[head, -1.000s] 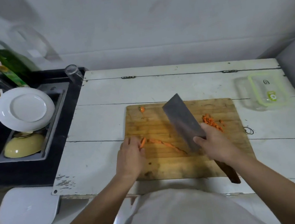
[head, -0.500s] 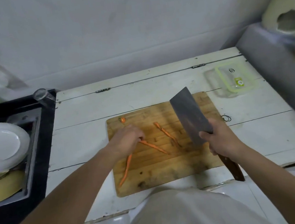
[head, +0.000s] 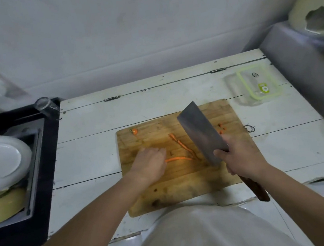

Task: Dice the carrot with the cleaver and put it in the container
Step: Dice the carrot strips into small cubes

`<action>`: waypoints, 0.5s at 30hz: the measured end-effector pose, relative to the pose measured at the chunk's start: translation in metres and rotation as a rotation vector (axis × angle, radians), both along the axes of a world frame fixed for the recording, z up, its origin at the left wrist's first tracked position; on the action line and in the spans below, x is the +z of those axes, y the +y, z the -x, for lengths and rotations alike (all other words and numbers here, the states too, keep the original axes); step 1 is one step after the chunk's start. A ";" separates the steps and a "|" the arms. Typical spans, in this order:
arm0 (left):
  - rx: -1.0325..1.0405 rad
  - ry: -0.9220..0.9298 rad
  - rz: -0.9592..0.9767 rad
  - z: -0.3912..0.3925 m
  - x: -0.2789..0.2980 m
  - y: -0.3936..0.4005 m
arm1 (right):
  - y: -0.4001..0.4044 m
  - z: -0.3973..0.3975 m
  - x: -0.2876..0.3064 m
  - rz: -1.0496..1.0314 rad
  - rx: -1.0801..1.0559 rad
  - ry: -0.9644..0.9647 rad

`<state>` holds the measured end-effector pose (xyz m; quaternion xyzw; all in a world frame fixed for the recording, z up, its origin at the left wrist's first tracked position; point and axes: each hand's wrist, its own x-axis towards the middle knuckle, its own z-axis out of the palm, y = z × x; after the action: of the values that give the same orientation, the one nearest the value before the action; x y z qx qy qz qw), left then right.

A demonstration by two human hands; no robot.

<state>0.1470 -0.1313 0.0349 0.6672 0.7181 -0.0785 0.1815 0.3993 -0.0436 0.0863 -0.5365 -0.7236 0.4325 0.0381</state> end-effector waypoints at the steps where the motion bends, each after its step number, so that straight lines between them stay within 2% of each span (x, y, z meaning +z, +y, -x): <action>1: 0.075 -0.015 0.052 -0.008 0.003 -0.003 | 0.000 0.002 0.000 0.014 0.005 0.007; 4: 0.336 -0.118 0.219 -0.025 0.006 -0.022 | 0.001 0.005 -0.001 0.022 0.030 0.008; 7: 0.607 -0.231 0.235 -0.031 0.003 -0.040 | -0.002 0.011 -0.005 0.016 0.072 0.008; 12: 1.130 -0.904 0.140 -0.056 -0.003 -0.039 | -0.019 0.024 -0.013 0.007 0.160 -0.099; 15: 1.252 -1.049 0.054 -0.062 -0.004 -0.042 | -0.031 0.028 -0.016 -0.075 0.265 -0.202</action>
<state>0.2093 -0.1734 0.0314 0.0879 0.7773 0.3426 0.5203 0.3708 -0.0750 0.0703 -0.4752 -0.8040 0.3500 -0.0723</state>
